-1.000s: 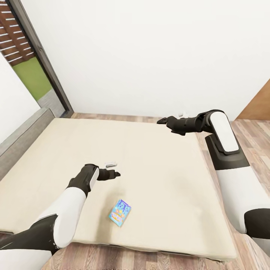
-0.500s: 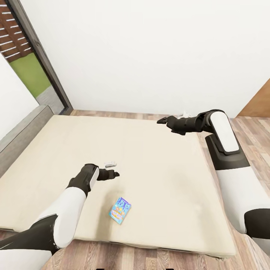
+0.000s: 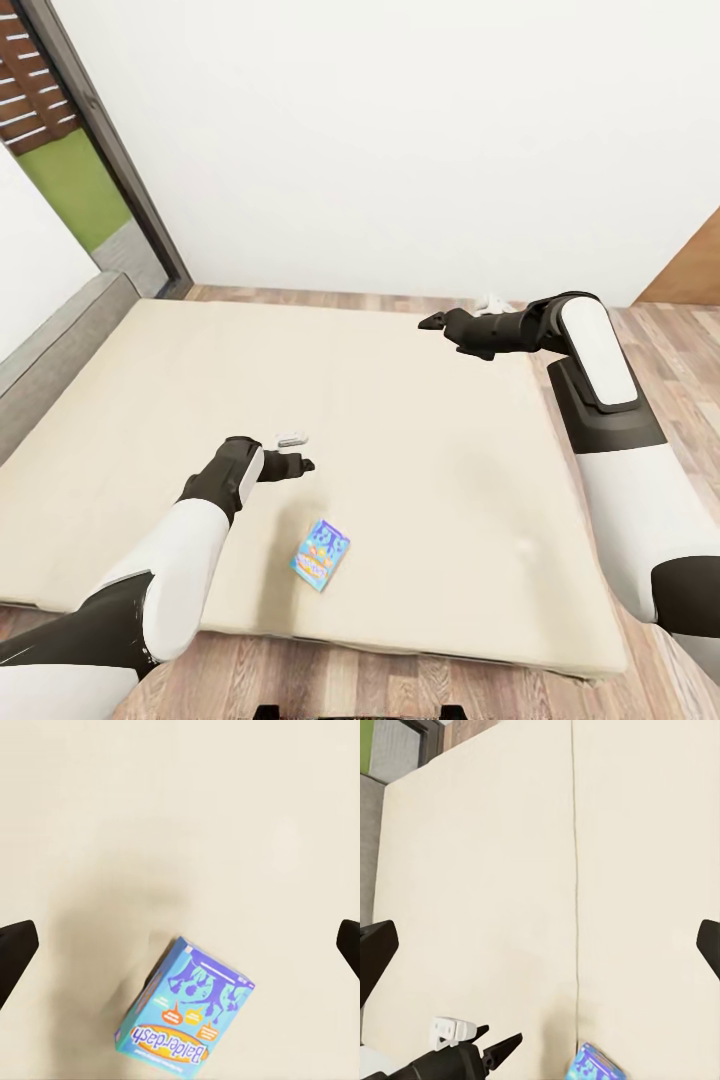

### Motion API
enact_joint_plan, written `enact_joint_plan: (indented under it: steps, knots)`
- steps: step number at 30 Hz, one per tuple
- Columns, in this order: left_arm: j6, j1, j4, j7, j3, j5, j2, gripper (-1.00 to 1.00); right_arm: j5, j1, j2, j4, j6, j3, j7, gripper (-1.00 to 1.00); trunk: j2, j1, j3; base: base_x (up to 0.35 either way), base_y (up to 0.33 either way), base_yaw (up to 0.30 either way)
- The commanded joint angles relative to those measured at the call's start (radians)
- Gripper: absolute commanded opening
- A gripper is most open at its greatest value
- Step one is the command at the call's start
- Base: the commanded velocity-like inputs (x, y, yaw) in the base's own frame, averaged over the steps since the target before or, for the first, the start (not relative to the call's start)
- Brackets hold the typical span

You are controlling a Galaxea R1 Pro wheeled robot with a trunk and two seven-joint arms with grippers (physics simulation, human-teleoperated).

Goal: Put all the toys in the child's room - the three board games (two on the bed and one on the table), the two jigsaw puzzles on the table, and the tennis ball on the table - inside the toy box on the table in the child's room.

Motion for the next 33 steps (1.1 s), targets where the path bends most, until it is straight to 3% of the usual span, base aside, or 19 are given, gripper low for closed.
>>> enact_joint_plan:
  steps: [1, 33]
  knots:
    - [0.004, -0.001, -0.002, -0.007, 0.007, -0.011, -0.001, 1.00, -0.009, -0.001, -0.001, -0.001, 0.001, 0.001, -0.010, 1.00, -0.002, 0.000, -0.003, 0.000, 0.000, 0.000]
    - [-0.029, 0.001, 0.047, -0.003, 0.003, -0.011, -0.004, 1.00, -0.010, -0.003, -0.001, -0.001, 0.001, 0.001, -0.010, 1.00, -0.002, 0.000, -0.056, 0.000, 0.000, 0.000]
